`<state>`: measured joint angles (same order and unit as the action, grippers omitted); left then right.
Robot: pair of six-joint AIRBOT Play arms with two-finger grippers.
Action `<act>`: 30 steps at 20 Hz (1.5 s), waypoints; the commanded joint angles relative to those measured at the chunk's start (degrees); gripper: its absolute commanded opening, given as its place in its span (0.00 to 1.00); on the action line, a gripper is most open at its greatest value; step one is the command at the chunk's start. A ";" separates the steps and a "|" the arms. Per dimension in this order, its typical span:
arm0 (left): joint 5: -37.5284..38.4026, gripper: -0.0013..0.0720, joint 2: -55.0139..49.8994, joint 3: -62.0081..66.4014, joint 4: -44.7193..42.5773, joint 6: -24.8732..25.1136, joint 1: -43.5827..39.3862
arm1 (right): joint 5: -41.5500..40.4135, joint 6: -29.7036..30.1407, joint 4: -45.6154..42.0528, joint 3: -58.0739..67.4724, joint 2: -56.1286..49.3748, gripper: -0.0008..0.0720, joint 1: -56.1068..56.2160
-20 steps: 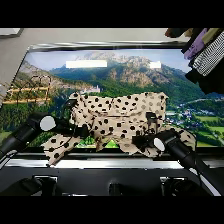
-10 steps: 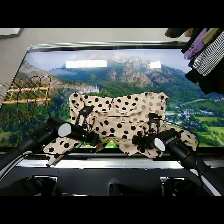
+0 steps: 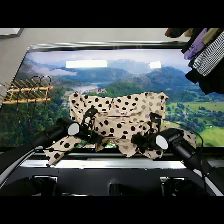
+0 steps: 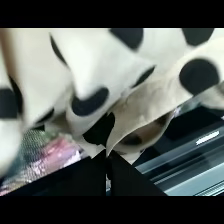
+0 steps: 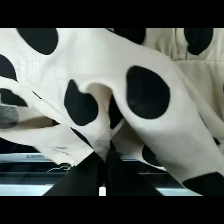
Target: Fold the clothes and pants, and hang the long-sleeved shirts on hangers.
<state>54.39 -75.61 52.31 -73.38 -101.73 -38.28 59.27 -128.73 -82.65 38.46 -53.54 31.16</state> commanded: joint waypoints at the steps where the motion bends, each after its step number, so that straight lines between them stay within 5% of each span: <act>1: 7.96 0.04 0.55 8.46 -0.81 -0.24 3.06 | 12.48 1.16 -7.28 11.87 0.07 0.04 0.02; 8: 23.41 0.04 9.07 30.93 -3.82 -2.93 5.68 | 31.52 3.58 -11.30 43.15 0.09 0.04 0.04; 18: 26.62 0.04 22.84 42.07 -3.54 -13.97 5.68 | 43.60 0.85 -9.81 72.32 0.02 0.04 0.04; 22: 25.62 0.04 22.88 44.02 -2.75 -15.63 5.70 | 41.38 1.05 -10.51 74.66 -1.11 0.04 0.04; 25: 26.47 0.04 19.43 43.15 -3.21 -16.44 5.70 | 41.42 9.86 -14.25 72.96 -5.31 0.04 0.04; 30: 20.72 0.04 12.94 27.58 -3.82 -24.57 5.68 | 33.20 11.02 -14.47 53.22 -8.11 0.04 0.04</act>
<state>79.53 -59.81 87.59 -77.54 -121.67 -32.56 98.32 -118.56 -97.12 101.78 -60.64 31.20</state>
